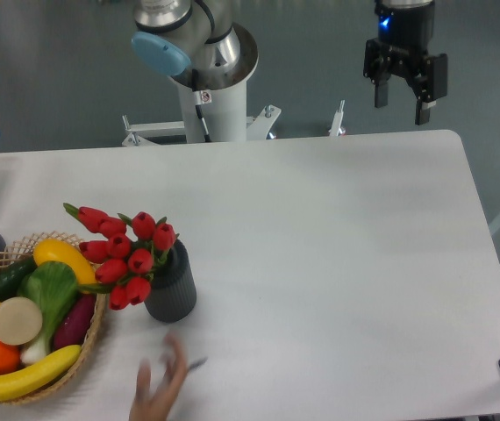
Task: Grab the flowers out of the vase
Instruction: 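Move the open gripper from its raised pose toward the table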
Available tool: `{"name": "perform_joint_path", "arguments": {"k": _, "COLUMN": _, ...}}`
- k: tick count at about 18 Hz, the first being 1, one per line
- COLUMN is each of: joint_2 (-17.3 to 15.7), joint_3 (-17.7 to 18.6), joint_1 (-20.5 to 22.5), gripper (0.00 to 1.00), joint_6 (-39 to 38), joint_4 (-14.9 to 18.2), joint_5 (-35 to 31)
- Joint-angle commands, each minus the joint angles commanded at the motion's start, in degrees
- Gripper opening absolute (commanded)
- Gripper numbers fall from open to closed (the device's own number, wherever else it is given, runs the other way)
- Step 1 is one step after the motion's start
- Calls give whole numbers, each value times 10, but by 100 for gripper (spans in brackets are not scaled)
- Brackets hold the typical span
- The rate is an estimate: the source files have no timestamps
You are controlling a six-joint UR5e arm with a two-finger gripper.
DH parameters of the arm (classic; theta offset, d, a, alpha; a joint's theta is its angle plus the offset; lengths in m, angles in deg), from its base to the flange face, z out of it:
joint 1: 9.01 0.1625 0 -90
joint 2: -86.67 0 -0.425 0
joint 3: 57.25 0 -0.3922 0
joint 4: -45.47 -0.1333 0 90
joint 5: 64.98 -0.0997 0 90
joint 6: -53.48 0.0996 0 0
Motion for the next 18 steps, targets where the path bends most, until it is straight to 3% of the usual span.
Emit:
{"name": "perform_joint_path", "arguments": {"k": 5, "joint_2": -6, "joint_3": 12, "joint_1": -10, "gripper": 100, "joint_6": -9, "joint_4": -1, "joint_5": 3}}
{"name": "perform_joint_path", "arguments": {"k": 11, "joint_2": -4, "joint_3": 34, "joint_1": -33, "gripper": 100, "joint_6": -206, "joint_4": -5, "joint_5": 83}}
{"name": "perform_joint_path", "arguments": {"k": 15, "joint_2": 11, "joint_3": 40, "joint_1": -79, "gripper": 100, "joint_6": -299, "joint_4": -10, "joint_5": 108}}
{"name": "perform_joint_path", "arguments": {"k": 18, "joint_2": 36, "joint_3": 46, "joint_1": -132, "gripper": 100, "joint_6": -339, "joint_4": -36, "joint_5": 149}}
